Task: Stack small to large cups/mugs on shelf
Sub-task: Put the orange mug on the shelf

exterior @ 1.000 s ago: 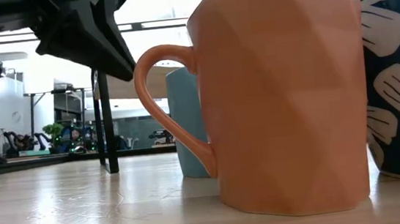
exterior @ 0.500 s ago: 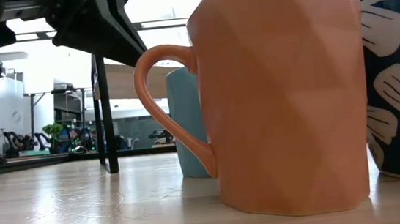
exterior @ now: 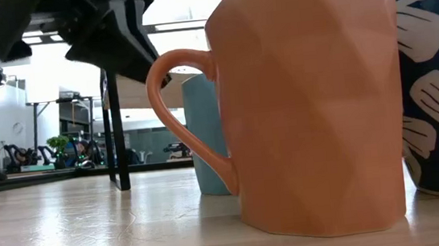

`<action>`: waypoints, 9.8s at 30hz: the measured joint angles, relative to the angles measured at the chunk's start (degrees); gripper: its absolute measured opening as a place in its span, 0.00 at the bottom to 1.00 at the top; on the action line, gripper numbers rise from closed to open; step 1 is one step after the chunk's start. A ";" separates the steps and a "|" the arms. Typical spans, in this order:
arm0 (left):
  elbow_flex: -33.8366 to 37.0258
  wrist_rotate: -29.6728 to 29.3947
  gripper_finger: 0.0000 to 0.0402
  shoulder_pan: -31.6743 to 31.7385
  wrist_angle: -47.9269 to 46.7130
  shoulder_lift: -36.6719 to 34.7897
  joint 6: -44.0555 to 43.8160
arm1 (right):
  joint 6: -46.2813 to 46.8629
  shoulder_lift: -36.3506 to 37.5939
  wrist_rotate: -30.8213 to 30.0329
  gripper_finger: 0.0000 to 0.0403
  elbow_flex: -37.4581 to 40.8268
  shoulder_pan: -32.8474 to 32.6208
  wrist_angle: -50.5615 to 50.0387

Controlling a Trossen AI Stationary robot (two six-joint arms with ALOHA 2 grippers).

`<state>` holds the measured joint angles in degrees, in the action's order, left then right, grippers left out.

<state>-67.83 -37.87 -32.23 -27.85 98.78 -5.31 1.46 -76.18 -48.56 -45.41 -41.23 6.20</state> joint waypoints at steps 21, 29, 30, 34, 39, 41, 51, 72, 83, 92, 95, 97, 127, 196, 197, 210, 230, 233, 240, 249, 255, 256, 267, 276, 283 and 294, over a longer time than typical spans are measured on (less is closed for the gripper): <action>1.28 16.17 0.23 6.67 4.85 2.29 4.25 | 1.10 0.00 0.04 0.02 0.00 0.00 0.06; 1.13 21.18 0.23 6.15 8.28 2.29 7.33 | 1.11 0.00 0.05 0.02 0.00 0.00 0.04; 1.13 21.81 0.23 6.16 8.49 2.32 7.39 | 1.11 0.00 0.04 0.02 0.00 0.00 0.04; 1.13 23.97 0.23 5.94 8.61 2.32 7.24 | 1.09 0.00 0.05 0.02 0.00 0.00 0.02; 1.11 24.11 0.23 5.29 10.44 2.34 7.22 | 1.11 0.00 0.05 0.02 0.09 0.00 0.04; 1.11 24.15 0.23 4.99 11.00 2.34 7.24 | 1.34 0.00 0.06 0.02 0.09 0.00 0.04; 0.45 24.24 0.23 3.83 11.10 2.34 7.24 | 2.14 0.00 0.78 0.02 0.41 0.00 0.00; 0.54 24.22 0.23 3.85 10.84 2.34 7.23 | -0.80 0.00 2.07 0.03 0.63 0.04 -4.75; 0.45 20.64 0.23 3.87 10.86 2.34 7.18 | -5.97 -3.89 5.01 0.23 0.63 2.62 -2.98; 0.30 17.06 0.23 3.86 10.51 2.34 7.19 | -7.53 -5.39 5.04 0.45 0.63 4.80 0.26; 0.09 16.19 0.23 3.84 10.39 2.34 7.15 | -7.52 -5.35 5.05 0.49 0.63 4.83 0.54; -0.16 16.05 0.23 3.69 9.64 2.34 7.13 | -7.52 -5.35 5.05 0.51 0.63 4.81 0.61; -1.03 -4.87 0.23 0.50 7.84 1.73 15.13 | -6.65 -5.35 5.05 0.52 0.63 4.79 0.63; 8.33 5.80 0.23 -9.60 24.82 2.66 -31.86 | -5.98 -5.35 5.05 0.52 0.63 4.79 2.29; 8.41 5.83 0.23 -9.34 24.81 3.05 -31.86 | -5.99 -5.35 5.05 0.52 0.63 4.79 2.30; 4.37 8.07 0.23 -8.22 28.98 10.23 -28.69 | -5.97 -5.35 5.06 0.52 0.63 4.79 2.30; 3.27 4.65 0.23 -6.58 29.11 10.38 -25.37 | -5.97 -5.35 5.07 0.52 0.63 4.79 2.30; 3.35 4.59 0.23 -6.54 29.11 10.38 -25.36 | -5.97 -5.35 5.07 0.52 0.63 4.79 2.29; 3.36 4.59 0.23 -6.51 29.11 10.38 -25.39 | -5.97 -5.35 5.07 0.52 0.63 4.79 2.29; 3.48 1.74 0.23 -6.49 29.13 10.36 -25.40 | -5.97 -5.35 5.07 0.52 0.63 4.79 2.29; 3.49 1.23 0.23 -6.49 29.24 10.36 -24.38 | -5.97 -5.35 5.07 0.52 0.63 4.77 2.29; 3.49 1.20 0.23 -6.49 29.48 10.36 -23.82 | -5.97 -5.35 5.07 0.52 0.63 4.77 2.29; 3.51 1.07 0.23 -6.43 30.42 10.27 -22.24 | -5.97 -5.35 5.09 0.52 0.63 4.77 2.27; 3.51 0.44 0.23 -6.34 30.44 10.27 -22.24 | -5.97 -5.35 5.07 0.52 0.63 4.79 2.27; 3.51 0.44 0.23 -6.34 30.44 10.27 -22.33 | -5.97 -5.35 5.09 0.52 0.63 4.76 2.27; 3.51 0.46 0.23 -6.34 30.44 10.27 -22.31 | -5.97 -5.35 5.09 0.52 0.63 4.78 2.25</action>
<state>-64.31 -37.41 -38.57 2.59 109.06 -27.62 -4.51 -81.54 -43.46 -44.77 -36.46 8.45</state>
